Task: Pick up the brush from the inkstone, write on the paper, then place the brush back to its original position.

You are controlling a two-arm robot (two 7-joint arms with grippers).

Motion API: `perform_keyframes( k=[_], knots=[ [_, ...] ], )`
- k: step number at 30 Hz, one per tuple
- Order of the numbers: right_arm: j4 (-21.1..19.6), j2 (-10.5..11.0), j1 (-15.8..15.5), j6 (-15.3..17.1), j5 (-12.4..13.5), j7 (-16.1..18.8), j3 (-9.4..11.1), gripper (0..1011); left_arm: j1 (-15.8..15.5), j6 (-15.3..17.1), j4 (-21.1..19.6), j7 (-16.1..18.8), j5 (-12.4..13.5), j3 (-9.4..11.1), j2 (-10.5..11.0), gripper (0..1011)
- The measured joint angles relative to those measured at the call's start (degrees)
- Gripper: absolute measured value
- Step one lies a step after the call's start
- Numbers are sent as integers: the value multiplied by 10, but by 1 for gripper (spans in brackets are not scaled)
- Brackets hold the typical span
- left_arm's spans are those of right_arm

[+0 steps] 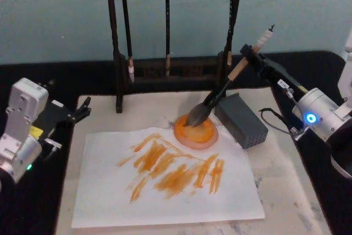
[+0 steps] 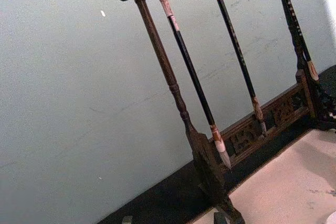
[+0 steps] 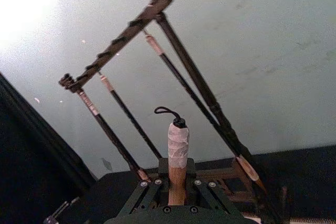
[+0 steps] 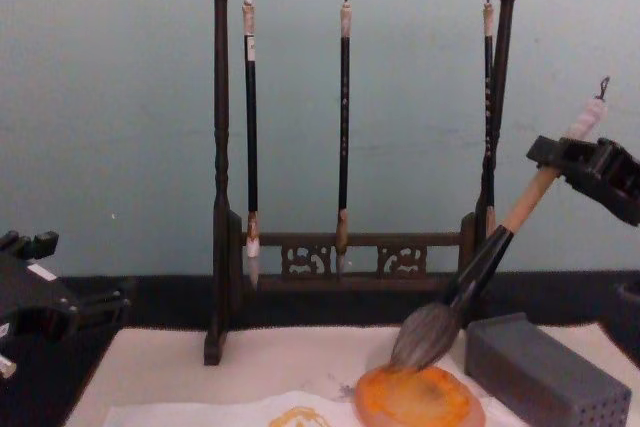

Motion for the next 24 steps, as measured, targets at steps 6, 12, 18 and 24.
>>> perform_keyframes(
  k=[6,12,18,24],
  knots=[
    [28,-4,15,17,25,-8,0,176,0,0,0,0,0,0,0,1001],
    [58,-8,31,28,43,-14,-4,176,0,0,0,0,0,0,0,1001],
    [91,-10,48,38,63,-15,-9,176,0,0,0,0,0,0,0,1001],
    [118,-13,61,49,84,-15,-9,176,0,0,0,0,0,0,0,1001]
  ],
)
